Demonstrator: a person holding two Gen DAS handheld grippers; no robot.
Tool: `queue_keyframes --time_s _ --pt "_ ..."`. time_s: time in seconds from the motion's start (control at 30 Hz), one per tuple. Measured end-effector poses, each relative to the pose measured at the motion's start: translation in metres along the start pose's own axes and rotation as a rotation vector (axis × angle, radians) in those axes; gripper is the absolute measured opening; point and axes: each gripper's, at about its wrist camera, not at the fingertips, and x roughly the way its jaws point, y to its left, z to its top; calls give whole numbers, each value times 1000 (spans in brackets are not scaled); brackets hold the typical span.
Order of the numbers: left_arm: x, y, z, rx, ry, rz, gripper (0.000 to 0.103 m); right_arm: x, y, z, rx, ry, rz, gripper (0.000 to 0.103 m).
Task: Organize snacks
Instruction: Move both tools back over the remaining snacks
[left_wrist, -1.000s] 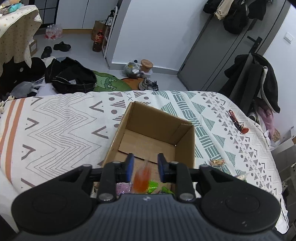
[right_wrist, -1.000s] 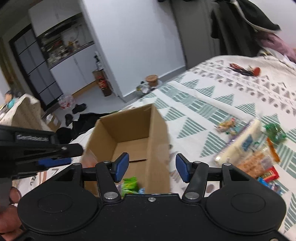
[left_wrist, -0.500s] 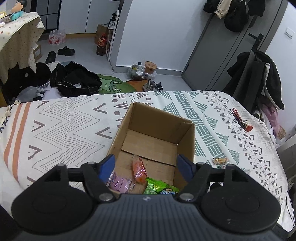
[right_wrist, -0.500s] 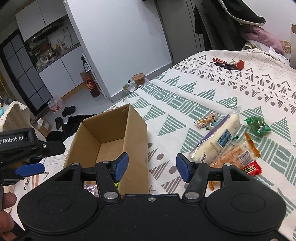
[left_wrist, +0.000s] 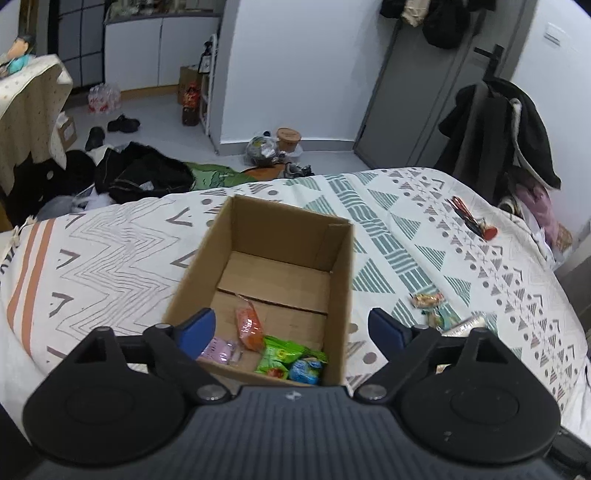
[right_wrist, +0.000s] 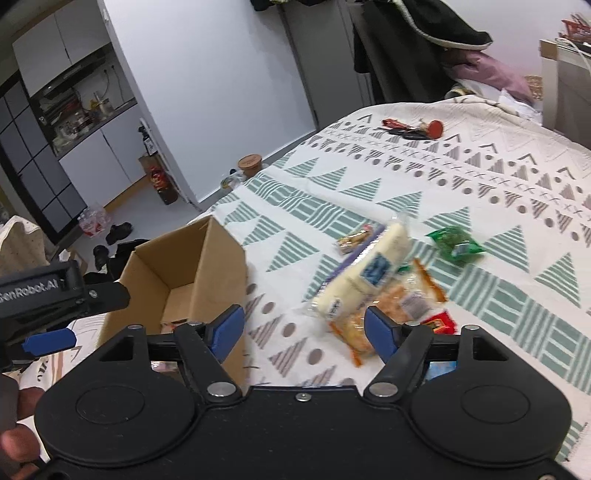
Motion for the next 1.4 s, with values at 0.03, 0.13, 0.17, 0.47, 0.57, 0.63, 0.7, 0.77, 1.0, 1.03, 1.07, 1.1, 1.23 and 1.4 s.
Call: queue_keyframes --time_s 0.03,0.13,0.17,0.47,0.57,0.63,0.7,0.77,1.0,1.03,1.07,1.1,1.23,1.4 --pt "0 -4 -4 3 2 -5 90 -2 -2 -1 -1 -3 -2 76" --pt "3 -15 -12 2 21 -26 90 -6 -13 -4 3 -8 -20 79" --pt "4 -18 -15 4 27 -30 90 -7 -17 -5 12 -4 -26 79" --pt "0 -52 -24 68 34 -99 90 -20 -52 -12 90 8 -72 79" --pt "0 -62 -24 90 27 -120 90 -24 -61 -11 114 -2 -75 79" --pt "1 -66 -25 100 33 -133 90 -25 -64 -12 119 -1 -75 79" --pt "2 -69 -25 108 34 -134 90 -25 -66 -12 124 1 -77 79" --pt "4 -70 -27 108 33 -140 90 -25 -67 -12 129 3 -78 79" --pt "17 -76 -34 112 51 -169 86 -12 -76 -15 179 49 -83 73" --pt "20 -78 -35 110 55 -173 84 -9 -79 -15 193 61 -82 72" --pt "22 -79 -36 110 59 -175 83 -6 -81 -16 205 71 -82 71" --pt "26 -80 -37 112 64 -180 80 -3 -83 -16 215 81 -83 71" --pt "38 -86 -40 122 81 -198 67 11 -86 -17 243 114 -101 71" --pt "56 -89 -41 130 97 -207 62 33 -89 -19 243 159 -132 71"
